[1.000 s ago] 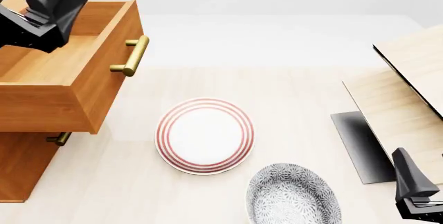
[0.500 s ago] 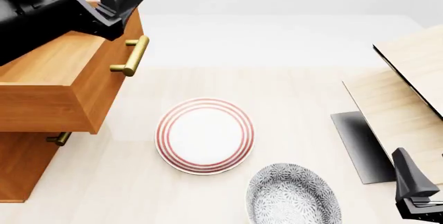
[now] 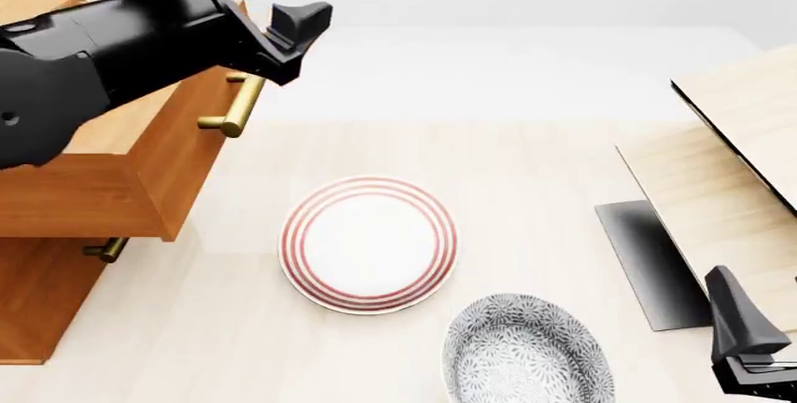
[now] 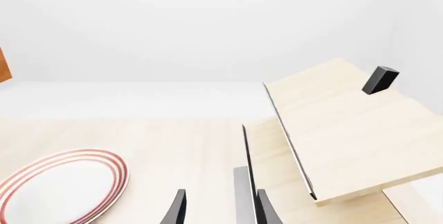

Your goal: Close the top drawer of the cabinet.

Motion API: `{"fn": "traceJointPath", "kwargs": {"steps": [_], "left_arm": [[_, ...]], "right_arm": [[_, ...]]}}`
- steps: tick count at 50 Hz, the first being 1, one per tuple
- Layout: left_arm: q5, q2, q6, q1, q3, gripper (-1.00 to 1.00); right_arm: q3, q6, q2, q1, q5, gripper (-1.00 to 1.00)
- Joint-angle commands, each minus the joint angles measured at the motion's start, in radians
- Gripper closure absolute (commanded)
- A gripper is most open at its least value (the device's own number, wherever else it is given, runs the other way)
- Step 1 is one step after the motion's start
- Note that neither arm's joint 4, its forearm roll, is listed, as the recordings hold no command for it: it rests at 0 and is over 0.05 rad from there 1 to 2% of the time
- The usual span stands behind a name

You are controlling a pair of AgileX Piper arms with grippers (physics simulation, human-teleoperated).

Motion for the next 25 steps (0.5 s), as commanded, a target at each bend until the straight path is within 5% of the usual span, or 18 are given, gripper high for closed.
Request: {"fn": "traceJointPath", "kwargs": {"steps": [1, 19, 20, 25], "left_arm": [[0.007, 0.072, -0.004, -0.034, -0.032, -1.00], [-0.016, 0.200, -0.087, -0.037, -0.077, -1.00], [-0.098, 0.352, -0.167, -0.026, -0.088, -1.00], [-0.102, 0.357, -0.168, -0.024, -0.086, -1.00]], "right_arm": [[0.000, 0.000, 0.000, 0.000, 0.000, -1.00], [0.000, 0.000, 0.000, 0.000, 0.000, -1.00], [0.000, 0.000, 0.000, 0.000, 0.000, -1.00], [0.000, 0.000, 0.000, 0.000, 0.000, -1.00]]}}
